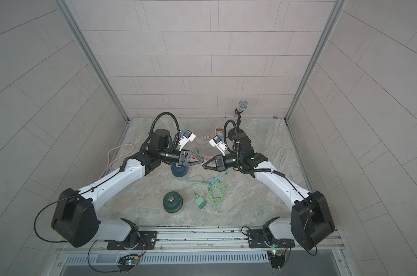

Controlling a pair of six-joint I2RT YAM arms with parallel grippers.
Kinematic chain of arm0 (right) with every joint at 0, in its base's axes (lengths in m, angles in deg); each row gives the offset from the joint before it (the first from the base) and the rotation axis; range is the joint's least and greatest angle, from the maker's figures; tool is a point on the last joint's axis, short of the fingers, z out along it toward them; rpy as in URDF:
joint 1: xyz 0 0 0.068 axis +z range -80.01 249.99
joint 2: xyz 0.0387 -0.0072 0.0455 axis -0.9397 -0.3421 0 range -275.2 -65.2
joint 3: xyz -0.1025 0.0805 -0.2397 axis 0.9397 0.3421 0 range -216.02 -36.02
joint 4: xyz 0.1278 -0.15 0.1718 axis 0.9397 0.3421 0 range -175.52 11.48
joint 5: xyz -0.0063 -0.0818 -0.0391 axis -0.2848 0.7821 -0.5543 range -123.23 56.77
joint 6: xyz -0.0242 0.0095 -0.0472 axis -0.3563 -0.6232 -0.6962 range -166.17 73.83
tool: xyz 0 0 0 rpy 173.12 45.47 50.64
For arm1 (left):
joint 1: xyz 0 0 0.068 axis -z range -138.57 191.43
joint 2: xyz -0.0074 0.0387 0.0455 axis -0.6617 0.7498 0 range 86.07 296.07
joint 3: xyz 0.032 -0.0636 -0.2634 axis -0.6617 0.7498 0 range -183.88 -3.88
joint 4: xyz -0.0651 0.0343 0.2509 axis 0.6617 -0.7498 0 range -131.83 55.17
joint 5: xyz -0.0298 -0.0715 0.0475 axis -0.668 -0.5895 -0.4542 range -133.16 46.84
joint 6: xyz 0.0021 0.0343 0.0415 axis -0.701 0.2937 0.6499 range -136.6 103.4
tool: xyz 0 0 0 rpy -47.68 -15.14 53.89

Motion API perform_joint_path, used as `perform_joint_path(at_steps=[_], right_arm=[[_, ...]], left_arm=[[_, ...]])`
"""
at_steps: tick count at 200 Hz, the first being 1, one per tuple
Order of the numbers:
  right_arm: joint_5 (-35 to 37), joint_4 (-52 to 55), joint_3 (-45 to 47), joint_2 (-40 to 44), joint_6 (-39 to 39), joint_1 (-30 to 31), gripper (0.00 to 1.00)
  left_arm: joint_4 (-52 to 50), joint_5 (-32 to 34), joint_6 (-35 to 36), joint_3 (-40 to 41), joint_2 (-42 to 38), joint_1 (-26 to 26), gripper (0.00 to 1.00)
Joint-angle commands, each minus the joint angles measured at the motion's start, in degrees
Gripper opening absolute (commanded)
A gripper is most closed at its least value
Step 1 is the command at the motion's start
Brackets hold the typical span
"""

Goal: Charge the cordless meat grinders
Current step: Pick up the charging cable from the center of the board.

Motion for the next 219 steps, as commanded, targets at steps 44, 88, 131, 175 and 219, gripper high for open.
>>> perform_joint_path(at_steps=[44, 88, 131, 175, 219], right_arm=[[-0.84, -0.12, -1.34, 0.00, -1.02, 0.35, 0.10], [-0.83, 0.28, -1.12, 0.38, -1.20, 0.47, 0.10], [-0.74, -0.32, -1.46, -0.26, -0.93, 0.41, 0.10], [-0.83, -0.57, -1.87, -0.34, -0.54, 0.34, 0.10], [-0.83, -0.67, -1.49, -0.35, -0.49, 0.46, 0.10]], left_arm=[[-2.54, 1.02, 4.33, 0.05, 0.64, 0.21, 0.27], [-3.66, 0.99, 5.32, -0.12, 0.35, -0.03, 0.27], [1.32, -0.51, 1.46, 1.55, -0.34, 0.07, 0.23], [-0.35, -0.82, 2.83, 2.84, -0.73, 0.12, 0.22], [1.76, -1.39, 1.41, 2.75, -0.54, 0.25, 0.17]])
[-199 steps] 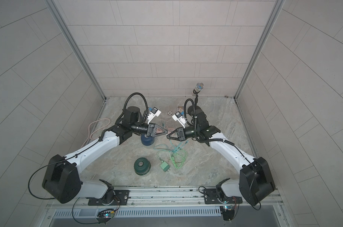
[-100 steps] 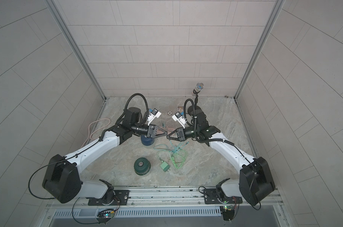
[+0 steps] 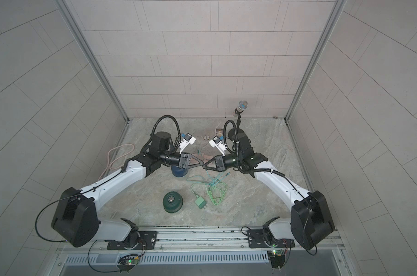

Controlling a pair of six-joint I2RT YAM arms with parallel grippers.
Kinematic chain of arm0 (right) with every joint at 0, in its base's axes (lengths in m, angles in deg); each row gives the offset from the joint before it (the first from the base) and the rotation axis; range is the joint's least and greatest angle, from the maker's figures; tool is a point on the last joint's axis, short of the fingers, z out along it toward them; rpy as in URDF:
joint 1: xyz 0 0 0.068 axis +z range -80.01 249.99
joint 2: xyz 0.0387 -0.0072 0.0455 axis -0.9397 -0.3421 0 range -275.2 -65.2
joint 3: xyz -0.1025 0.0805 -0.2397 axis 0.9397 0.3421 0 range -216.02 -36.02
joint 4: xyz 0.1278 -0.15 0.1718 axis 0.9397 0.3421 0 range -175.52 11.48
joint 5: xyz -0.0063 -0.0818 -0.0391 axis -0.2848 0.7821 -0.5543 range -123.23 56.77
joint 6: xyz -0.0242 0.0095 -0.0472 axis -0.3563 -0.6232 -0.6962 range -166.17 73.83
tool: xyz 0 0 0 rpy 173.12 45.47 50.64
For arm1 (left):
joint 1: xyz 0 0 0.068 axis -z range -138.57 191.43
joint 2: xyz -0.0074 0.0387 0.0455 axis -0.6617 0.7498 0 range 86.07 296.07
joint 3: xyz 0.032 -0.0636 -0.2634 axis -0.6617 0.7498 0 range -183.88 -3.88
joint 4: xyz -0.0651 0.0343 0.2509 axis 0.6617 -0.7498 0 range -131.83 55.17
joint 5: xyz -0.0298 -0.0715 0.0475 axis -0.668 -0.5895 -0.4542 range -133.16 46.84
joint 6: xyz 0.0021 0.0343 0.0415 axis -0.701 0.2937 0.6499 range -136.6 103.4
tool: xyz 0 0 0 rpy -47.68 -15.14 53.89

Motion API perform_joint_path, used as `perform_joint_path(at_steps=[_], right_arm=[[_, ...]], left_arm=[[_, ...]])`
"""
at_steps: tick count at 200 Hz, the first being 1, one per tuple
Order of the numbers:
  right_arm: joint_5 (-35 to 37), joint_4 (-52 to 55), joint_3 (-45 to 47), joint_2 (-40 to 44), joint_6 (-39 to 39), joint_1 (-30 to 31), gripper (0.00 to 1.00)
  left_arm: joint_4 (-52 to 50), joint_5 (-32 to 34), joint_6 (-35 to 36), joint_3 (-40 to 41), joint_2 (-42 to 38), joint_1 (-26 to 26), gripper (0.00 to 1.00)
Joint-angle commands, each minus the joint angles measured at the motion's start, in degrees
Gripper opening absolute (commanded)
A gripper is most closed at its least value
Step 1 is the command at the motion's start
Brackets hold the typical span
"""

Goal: Charge the cordless meat grinders
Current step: Pick up the charging cable from the center of the board.

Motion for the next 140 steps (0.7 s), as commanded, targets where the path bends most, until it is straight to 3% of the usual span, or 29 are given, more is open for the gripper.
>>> perform_joint_path(at_steps=[1, 55, 93, 115, 140], right_arm=[[-0.85, -1.10, -1.38, -0.32, -0.54, 0.32, 0.10], [-1.21, -2.70, -1.47, -0.46, 0.51, 0.28, 0.10], [-1.05, -2.69, -1.20, -0.74, 0.51, 0.17, 0.12], [-0.86, -2.51, -0.81, -0.73, 0.51, 0.18, 0.18], [0.01, -1.86, -0.29, -0.18, -0.04, 0.25, 0.32]], left_arm=[[2.36, -1.66, -0.10, 0.66, -0.65, 0.18, 0.17], [0.28, -3.65, 1.67, -0.62, -0.75, 0.71, 0.01], [-1.47, -3.26, 2.61, -1.32, -0.40, 0.64, 0.00], [-1.12, -2.92, 2.11, -1.34, -0.29, 0.49, 0.00], [-1.04, -1.52, 1.13, -1.30, 0.04, -0.03, 0.00]])
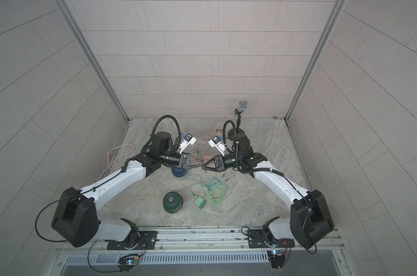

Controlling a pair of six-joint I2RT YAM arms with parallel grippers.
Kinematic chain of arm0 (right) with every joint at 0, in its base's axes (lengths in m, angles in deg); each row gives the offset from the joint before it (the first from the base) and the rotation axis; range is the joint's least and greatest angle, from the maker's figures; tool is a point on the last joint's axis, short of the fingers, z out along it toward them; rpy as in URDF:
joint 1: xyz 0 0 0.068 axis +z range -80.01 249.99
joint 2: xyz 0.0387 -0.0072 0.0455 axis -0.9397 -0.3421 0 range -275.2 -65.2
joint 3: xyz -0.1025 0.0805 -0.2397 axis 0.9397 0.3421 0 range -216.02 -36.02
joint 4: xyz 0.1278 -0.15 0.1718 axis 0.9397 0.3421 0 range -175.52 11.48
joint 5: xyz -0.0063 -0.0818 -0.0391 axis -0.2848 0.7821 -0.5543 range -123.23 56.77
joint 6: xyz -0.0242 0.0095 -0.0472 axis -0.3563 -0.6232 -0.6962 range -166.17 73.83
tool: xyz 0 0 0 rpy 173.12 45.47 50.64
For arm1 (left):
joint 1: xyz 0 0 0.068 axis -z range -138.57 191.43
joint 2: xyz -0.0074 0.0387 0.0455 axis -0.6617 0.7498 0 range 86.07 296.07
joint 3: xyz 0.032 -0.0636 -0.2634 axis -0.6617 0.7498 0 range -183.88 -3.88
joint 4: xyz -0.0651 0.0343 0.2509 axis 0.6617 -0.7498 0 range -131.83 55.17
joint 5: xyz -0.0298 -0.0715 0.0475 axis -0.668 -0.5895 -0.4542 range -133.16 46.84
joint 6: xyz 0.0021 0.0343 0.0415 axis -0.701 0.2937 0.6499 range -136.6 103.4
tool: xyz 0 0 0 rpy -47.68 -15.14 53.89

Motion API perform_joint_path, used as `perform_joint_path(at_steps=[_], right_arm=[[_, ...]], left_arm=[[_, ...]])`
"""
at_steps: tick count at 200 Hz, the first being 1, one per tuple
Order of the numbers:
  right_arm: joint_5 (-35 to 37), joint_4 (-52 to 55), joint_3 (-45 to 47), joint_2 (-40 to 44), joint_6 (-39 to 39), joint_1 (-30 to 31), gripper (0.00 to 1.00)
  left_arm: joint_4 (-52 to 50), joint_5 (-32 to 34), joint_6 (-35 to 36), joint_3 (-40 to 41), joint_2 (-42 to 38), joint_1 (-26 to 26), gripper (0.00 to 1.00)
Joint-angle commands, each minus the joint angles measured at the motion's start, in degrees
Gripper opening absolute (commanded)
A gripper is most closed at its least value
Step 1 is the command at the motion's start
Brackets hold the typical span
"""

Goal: Charge the cordless meat grinders
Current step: Pick up the charging cable from the center of the board.

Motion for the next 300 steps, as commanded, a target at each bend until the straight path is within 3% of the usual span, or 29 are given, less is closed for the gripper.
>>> perform_joint_path(at_steps=[1, 30, 70, 114, 149, 203, 246, 280, 300], right_arm=[[0.91, -0.96, -0.29, 0.52, -1.10, 0.16, 0.32], [5.03, 4.70, 0.35, 2.86, -5.98, 0.11, 0.43], [21.21, 13.63, 0.73, 8.22, -14.95, 3.59, 0.51], [46.23, 12.67, 2.29, 11.30, -15.27, 13.05, 0.48], [58.73, 12.06, 0.49, 8.18, -14.82, 18.85, 0.41], [60.36, 10.07, -1.13, 4.60, -16.00, 19.74, 0.38], [55.12, 7.28, -1.56, 2.53, -15.54, 19.76, 0.34], [55.08, 6.77, -1.61, 1.65, -15.40, 19.75, 0.27], [55.26, 7.55, -2.22, 1.01, -15.66, 19.76, 0.18]], left_arm=[[-0.53, -0.23, 0.56, -1.21, 0.04, -0.22, 0.00], [-2.78, 3.20, -0.09, -1.77, 0.67, -1.04, 0.00], [-10.02, 9.90, 0.17, -4.47, 1.84, -1.16, 0.00], [-14.68, 15.64, -2.85, -6.84, 2.57, -1.16, 0.00], [-15.56, 15.99, -4.37, -6.71, 2.79, -1.16, 0.00], [-15.55, 15.08, -4.74, -6.55, 3.11, -1.07, 0.00], [-15.57, 14.95, -4.55, -6.27, 3.47, -1.06, 0.00], [-15.55, 15.00, -4.83, -6.24, 3.73, -1.07, 0.00], [-15.57, 14.83, -4.83, -6.26, 3.82, -1.07, 0.00]])
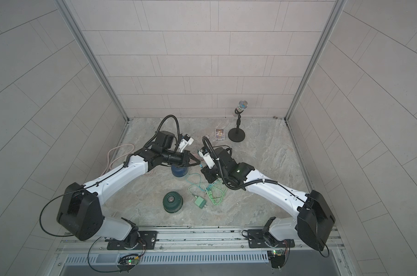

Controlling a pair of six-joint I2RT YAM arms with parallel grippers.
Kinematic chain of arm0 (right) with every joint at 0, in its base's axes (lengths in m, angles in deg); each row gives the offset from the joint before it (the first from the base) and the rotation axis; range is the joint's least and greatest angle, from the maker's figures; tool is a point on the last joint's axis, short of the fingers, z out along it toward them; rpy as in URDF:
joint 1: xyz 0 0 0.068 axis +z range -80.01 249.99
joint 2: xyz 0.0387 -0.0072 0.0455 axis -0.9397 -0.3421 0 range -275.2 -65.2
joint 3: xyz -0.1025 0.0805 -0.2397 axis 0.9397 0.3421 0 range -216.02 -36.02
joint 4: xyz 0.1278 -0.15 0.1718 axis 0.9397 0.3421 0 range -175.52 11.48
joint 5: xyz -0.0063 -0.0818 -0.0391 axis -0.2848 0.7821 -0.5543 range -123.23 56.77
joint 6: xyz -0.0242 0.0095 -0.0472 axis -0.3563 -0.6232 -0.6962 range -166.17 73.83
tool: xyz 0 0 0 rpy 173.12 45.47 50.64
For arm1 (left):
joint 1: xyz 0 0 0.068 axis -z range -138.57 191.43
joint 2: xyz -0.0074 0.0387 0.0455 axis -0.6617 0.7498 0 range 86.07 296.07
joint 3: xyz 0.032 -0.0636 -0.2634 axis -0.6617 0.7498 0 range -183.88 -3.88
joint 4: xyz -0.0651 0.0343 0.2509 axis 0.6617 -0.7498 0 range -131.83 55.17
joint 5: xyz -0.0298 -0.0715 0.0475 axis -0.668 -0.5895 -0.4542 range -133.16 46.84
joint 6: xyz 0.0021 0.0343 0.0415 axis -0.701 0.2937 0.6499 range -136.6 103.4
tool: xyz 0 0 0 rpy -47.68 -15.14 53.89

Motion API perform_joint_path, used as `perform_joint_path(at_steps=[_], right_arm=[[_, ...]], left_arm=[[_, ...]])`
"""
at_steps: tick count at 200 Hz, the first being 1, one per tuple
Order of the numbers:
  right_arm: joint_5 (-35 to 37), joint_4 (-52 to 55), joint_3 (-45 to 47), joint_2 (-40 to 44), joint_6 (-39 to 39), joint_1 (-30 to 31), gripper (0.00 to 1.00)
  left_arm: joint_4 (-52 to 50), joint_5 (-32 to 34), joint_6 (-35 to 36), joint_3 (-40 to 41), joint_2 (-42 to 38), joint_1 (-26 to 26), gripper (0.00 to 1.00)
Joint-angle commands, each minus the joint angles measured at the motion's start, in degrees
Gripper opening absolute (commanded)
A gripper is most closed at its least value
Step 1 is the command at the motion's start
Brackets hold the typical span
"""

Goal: Charge the cordless meat grinders
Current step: Pick up the charging cable from the center of the board.

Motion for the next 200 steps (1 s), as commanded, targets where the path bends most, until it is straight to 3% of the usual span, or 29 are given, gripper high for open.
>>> perform_joint_path(at_steps=[1, 54, 96, 149, 200], right_arm=[[-0.20, -0.44, -2.16, -0.44, -0.54, 0.24, 0.17], [-0.39, 1.84, -3.32, -0.67, -1.38, 0.15, 0.05], [-6.97, 5.52, -3.67, -1.05, -3.36, -1.35, 0.05], [-14.74, 7.30, -1.69, -0.18, -3.20, -5.26, 0.05], [-16.36, 7.41, -0.40, -0.16, -2.70, -5.82, 0.06]], left_arm=[[-0.09, -0.61, -0.03, -0.95, 0.52, -0.26, 0.00], [-2.27, -0.15, 0.89, -1.52, 1.08, -0.35, 0.00], [-17.06, 5.11, 9.58, -6.62, 0.85, -2.40, 0.25], [-34.53, 26.73, 23.34, -12.97, 0.21, -4.04, 0.63], [-36.06, 34.64, 29.60, -15.64, 4.94, -3.87, 0.75]])
